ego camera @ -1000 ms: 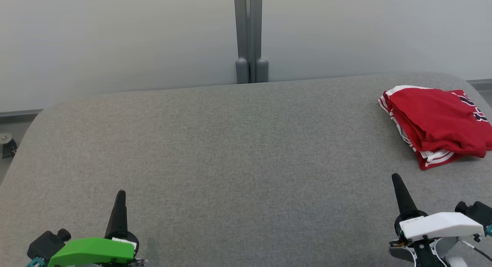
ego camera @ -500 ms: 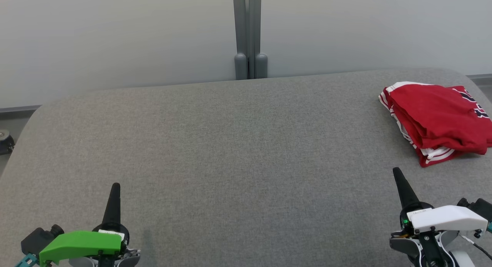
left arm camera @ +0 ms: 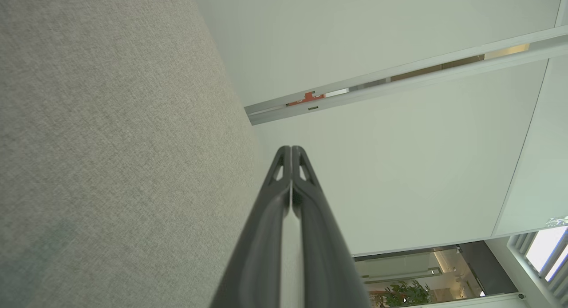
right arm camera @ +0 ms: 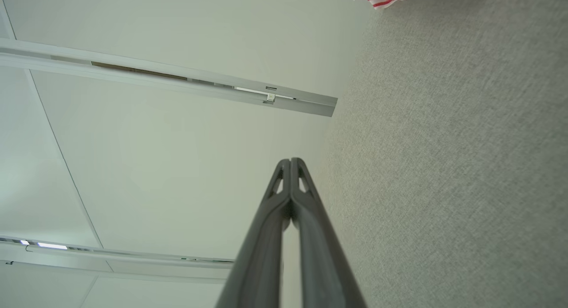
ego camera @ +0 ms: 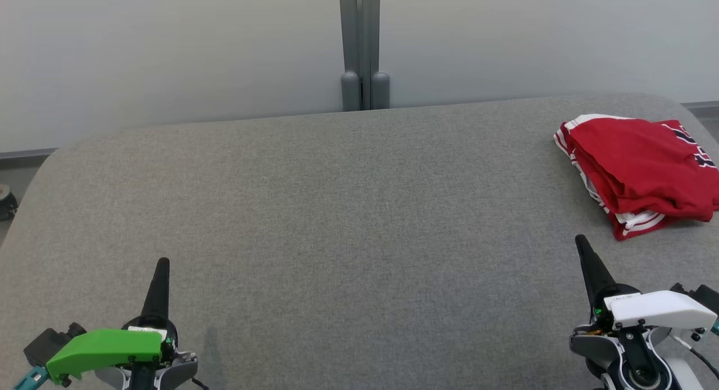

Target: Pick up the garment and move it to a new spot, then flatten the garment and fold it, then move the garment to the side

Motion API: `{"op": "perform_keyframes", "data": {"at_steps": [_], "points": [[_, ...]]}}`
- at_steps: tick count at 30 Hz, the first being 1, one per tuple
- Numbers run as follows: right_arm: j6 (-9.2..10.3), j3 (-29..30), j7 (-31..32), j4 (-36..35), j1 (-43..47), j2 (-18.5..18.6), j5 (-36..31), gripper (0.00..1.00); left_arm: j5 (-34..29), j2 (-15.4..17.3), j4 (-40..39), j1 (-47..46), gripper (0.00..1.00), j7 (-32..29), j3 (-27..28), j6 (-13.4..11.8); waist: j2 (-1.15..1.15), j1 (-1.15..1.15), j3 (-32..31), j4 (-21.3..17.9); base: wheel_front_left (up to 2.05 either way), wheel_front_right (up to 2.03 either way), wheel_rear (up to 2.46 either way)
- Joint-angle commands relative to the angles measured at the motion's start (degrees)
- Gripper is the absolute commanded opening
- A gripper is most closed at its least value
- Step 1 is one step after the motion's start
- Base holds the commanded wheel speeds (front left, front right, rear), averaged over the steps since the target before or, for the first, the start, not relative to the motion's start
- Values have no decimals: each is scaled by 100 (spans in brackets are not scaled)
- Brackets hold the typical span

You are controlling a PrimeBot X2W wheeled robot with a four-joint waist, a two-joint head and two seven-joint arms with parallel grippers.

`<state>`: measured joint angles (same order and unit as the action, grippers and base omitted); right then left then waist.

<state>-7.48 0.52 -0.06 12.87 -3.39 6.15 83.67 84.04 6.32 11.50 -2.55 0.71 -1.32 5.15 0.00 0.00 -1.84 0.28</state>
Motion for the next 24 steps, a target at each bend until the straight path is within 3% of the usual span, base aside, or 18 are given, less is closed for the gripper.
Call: {"op": "perform_keyframes", "data": {"at_steps": [1, 24], "points": [[-3, 24, 30, 0, -113, 33, 122, 0, 148, 59, 3, -149, 0, -18, 43, 52, 0, 0, 9, -2, 0, 0, 0], [-2, 106, 245, 112, -309, 50, 1111, 0, 1139, 92, 167, -385, 0, -248, 217, 185, 0, 0, 148, -23, 0, 0, 0]]}}
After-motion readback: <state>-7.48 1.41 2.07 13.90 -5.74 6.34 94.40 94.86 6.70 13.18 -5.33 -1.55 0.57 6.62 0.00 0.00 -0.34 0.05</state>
